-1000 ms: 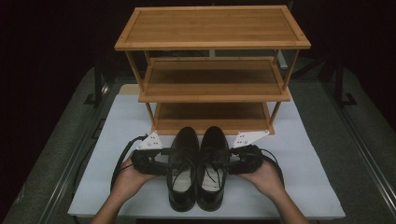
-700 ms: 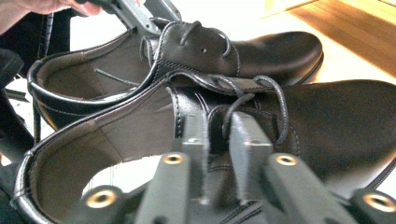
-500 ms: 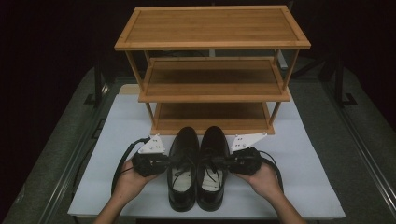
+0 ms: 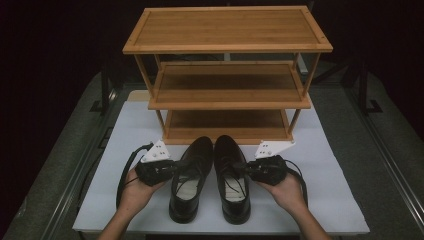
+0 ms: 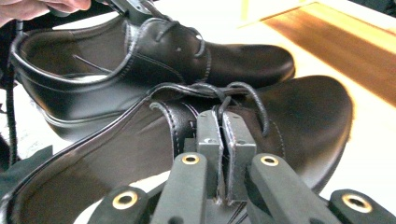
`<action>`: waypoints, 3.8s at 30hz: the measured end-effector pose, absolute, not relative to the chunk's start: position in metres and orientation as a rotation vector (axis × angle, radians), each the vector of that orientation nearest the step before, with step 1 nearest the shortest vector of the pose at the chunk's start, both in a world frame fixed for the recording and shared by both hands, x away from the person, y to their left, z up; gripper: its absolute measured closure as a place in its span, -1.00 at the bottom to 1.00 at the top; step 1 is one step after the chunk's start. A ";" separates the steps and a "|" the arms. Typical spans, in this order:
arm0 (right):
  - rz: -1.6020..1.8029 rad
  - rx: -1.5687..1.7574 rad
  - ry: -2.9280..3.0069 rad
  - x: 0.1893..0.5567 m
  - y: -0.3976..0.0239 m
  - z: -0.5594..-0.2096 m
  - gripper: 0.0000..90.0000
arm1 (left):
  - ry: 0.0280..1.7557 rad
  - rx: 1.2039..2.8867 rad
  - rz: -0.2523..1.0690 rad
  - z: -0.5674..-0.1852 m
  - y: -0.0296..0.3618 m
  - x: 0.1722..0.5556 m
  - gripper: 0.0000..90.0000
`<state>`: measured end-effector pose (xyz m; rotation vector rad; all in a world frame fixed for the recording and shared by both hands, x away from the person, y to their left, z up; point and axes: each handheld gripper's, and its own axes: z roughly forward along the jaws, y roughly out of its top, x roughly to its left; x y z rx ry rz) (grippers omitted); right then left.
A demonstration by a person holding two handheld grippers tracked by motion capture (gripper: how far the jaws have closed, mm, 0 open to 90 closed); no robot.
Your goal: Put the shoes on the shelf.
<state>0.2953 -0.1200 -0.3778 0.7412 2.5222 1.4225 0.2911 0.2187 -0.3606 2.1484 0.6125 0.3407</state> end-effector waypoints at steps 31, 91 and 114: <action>1.409 0.814 2.410 0.375 -0.169 -0.358 0.93 | 0.681 2.022 0.441 -0.351 0.200 0.368 0.96; 1.374 0.933 2.288 0.373 -0.188 -0.368 0.07 | 0.704 1.980 0.416 -0.372 0.208 0.370 -0.26; 1.218 1.026 2.482 0.328 -0.193 -0.441 -0.60 | 0.689 2.181 0.327 -0.438 0.205 0.343 -0.77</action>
